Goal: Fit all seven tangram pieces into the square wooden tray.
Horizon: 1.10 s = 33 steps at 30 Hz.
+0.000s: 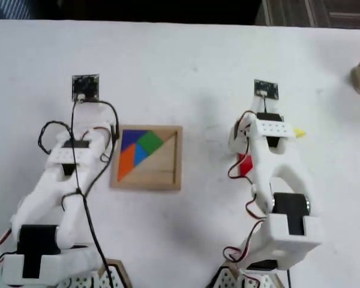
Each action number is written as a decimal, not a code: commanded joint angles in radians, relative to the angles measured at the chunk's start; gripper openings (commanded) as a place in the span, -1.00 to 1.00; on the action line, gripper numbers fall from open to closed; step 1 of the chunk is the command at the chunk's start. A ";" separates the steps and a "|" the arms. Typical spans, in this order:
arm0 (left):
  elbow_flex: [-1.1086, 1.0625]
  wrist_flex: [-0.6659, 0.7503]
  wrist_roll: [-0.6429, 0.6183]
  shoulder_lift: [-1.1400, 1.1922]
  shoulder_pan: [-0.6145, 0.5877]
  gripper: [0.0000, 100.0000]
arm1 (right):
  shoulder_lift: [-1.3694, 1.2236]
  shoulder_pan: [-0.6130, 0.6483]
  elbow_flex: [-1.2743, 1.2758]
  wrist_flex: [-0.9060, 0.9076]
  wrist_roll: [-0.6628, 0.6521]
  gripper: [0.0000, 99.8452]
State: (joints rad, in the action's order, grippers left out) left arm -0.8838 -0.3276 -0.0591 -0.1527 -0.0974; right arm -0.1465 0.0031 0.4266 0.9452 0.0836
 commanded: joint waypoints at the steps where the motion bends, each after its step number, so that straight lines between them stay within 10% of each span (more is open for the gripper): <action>1: 0.060 -0.003 0.011 -0.008 0.013 -0.68 | -0.027 0.001 -0.084 -0.008 0.017 -0.37; 33: 0.055 -0.006 0.012 -0.013 0.010 -0.68 | -0.245 -0.004 -0.345 0.193 0.009 -0.37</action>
State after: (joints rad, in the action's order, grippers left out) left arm -0.8838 -0.3276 -0.0591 -0.1527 -0.0974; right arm -0.3675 0.0015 0.1749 1.0710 0.0913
